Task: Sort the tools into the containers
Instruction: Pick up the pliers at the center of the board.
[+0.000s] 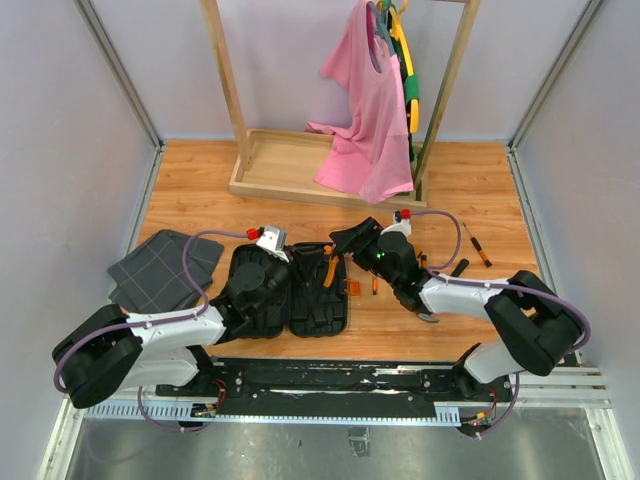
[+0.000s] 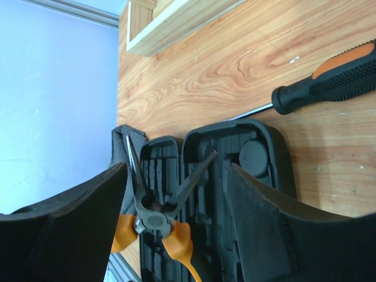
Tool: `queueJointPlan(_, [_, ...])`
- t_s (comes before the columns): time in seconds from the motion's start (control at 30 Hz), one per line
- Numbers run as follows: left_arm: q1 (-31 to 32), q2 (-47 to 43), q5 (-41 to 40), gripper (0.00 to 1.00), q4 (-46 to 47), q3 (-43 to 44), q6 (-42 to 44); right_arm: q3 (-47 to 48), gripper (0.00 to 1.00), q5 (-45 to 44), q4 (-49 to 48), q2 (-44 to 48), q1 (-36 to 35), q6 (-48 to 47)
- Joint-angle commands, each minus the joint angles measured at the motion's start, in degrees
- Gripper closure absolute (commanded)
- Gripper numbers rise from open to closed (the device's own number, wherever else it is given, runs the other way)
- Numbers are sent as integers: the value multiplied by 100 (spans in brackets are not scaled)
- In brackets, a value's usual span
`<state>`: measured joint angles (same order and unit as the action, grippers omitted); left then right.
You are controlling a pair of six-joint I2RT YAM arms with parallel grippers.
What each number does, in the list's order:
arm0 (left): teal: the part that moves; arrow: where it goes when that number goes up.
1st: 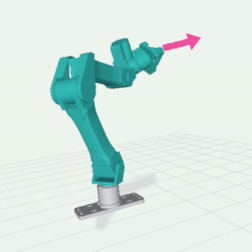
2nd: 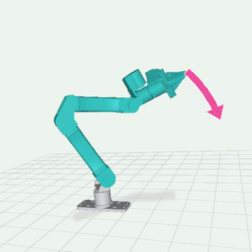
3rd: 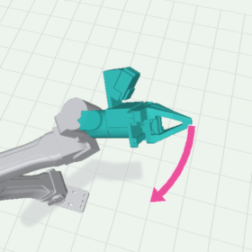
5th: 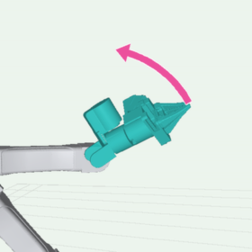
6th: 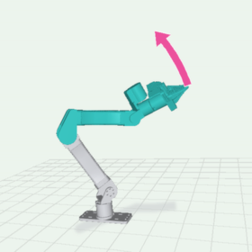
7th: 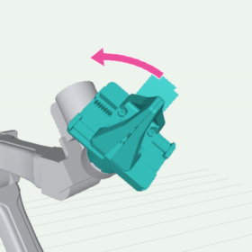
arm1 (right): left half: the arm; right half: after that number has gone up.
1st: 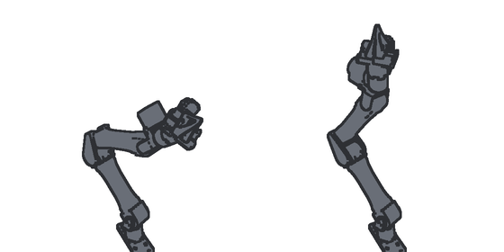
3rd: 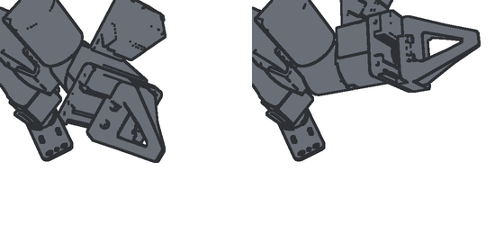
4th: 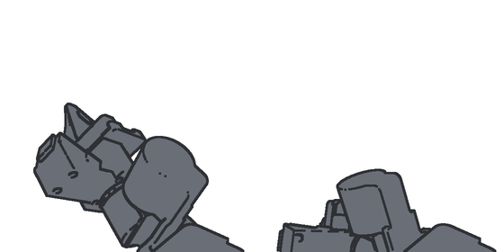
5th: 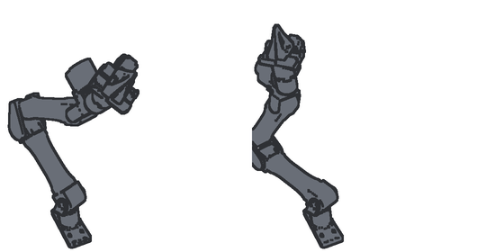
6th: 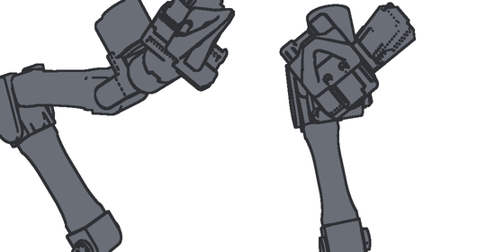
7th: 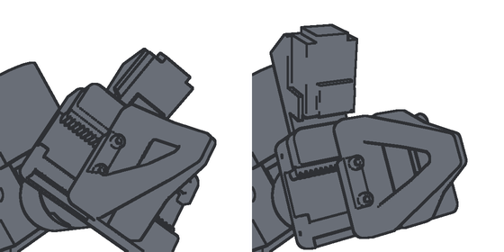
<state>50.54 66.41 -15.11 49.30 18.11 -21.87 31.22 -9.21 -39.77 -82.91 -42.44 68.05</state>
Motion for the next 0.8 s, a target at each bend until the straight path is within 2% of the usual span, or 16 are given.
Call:
queueJointPlan(0.0, [78,-66,7,99,517,17,28,-64,34,367,-777,-257,182,434])
queueJointPlan(0.4, [87,97,-41,100,519,59,59,22,62,1162,-1775,-899,332,719])
queueJointPlan(0.77, [87,190,-14,98,511,114,81,3,86,1424,-1833,-915,432,494])
